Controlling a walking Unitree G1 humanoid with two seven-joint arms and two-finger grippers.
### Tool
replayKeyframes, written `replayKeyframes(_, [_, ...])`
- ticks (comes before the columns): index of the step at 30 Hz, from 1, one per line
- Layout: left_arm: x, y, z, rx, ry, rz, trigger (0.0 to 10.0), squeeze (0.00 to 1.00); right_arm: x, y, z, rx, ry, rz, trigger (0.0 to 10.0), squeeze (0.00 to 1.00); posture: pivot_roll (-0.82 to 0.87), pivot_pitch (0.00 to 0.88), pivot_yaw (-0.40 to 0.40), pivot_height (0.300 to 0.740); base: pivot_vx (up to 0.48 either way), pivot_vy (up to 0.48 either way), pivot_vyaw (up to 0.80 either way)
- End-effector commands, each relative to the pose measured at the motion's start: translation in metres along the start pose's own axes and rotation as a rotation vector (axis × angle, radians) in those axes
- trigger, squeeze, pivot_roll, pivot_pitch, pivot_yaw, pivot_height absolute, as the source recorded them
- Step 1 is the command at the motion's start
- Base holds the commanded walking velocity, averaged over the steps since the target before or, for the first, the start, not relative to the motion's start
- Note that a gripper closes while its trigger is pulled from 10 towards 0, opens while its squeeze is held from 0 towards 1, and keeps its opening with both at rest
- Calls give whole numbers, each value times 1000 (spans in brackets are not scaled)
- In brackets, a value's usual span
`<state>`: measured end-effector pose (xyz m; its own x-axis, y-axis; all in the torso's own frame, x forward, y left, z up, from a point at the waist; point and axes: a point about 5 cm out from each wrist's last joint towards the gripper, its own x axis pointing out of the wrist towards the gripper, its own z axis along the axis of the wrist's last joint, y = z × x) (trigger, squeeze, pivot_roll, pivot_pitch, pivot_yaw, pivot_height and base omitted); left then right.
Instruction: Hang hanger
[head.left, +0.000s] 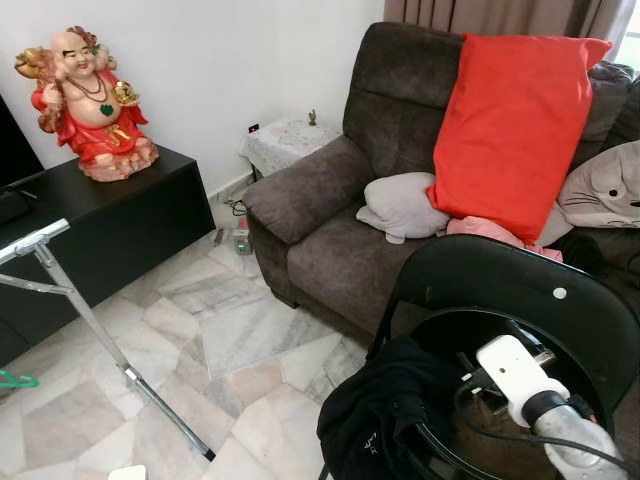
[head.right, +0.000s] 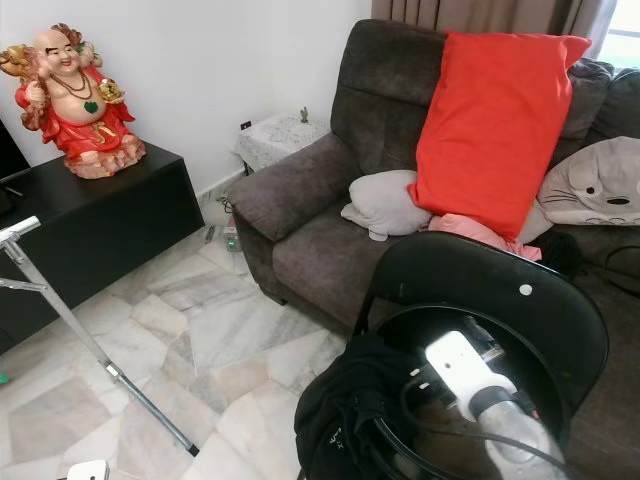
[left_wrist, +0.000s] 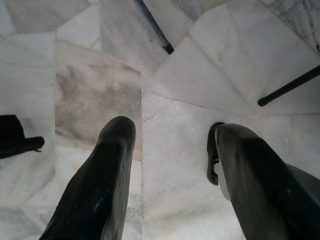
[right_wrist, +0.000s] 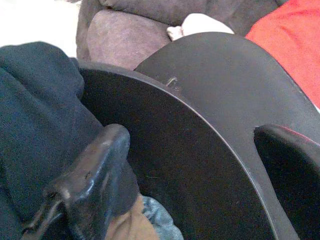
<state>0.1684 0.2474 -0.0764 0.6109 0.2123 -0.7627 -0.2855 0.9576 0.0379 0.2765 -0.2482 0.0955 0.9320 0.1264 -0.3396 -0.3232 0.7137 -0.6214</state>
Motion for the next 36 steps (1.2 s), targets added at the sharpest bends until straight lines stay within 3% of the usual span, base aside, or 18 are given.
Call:
replayKeyframes(1, [-1,3,-5,12,30,2,10000,0,3,7,-1,-9,-9,75,10000,1000,-47,58,94,740,0,0,0])
replayKeyframes(4, [-1,3,-4,15,31,-2,10000,0,14,11,-6,-130,22,207,10000,1000,-39,56,104,740,0,0,0])
replayKeyframes(5, [-1,3,-4,18,33,-4,10000,0,17,10,-7,-127,24,241,10000,745,-37,52,109,740,0,0,0])
replayKeyframes(6, [-1,3,-3,20,34,-6,10000,0,19,10,-7,-123,23,266,10000,745,-37,52,109,740,0,0,0])
replayKeyframes(7, [0,3,-3,26,36,-10,10000,0,23,10,-9,-116,35,321,10000,55,-32,51,111,740,0,0,0])
replayKeyframes(8, [0,3,-3,26,37,-10,10000,0,24,10,-9,-109,35,344,10000,0,-32,50,111,740,0,0,0])
replayKeyframes(12, [0,4,-2,26,37,-11,10000,0,28,7,-9,-105,32,371,10000,0,-23,48,112,740,0,0,0])
replayKeyframes(13, [0,4,-2,28,40,-16,10000,0,34,2,-11,-161,55,397,10000,0,-19,48,115,740,0,0,0])
replayKeyframes(16, [0,4,-2,29,42,-17,10000,0,36,0,-12,-181,64,408,10000,0,-20,48,115,740,0,0,0])
replayKeyframes(19, [0,4,-3,36,45,-21,10000,0,42,2,-9,-102,58,499,10000,0,-14,49,116,740,0,0,0])
replayKeyframes(21, [0,4,-3,46,45,-24,10000,0,41,3,-14,-129,98,550,10000,0,-7,49,116,740,0,0,0])
replayKeyframes(27, [0,5,-2,55,40,-24,10000,0,35,-11,-13,-75,74,629,10000,0,0,54,118,740,0,0,0])
replayKeyframes(30, [0,5,-1,62,38,-28,10000,0,32,-18,-17,-104,98,642,10000,0,-3,55,119,740,0,0,0])
replayKeyframes(32, [0,4,0,69,35,-34,10000,0,29,-30,-26,-180,161,602,10000,0,-11,54,121,740,0,0,0])
replayKeyframes(36, [1,3,1,74,34,-41,10000,0,27,-30,-34,-259,219,586,10000,0,-6,54,123,740,0,0,0])
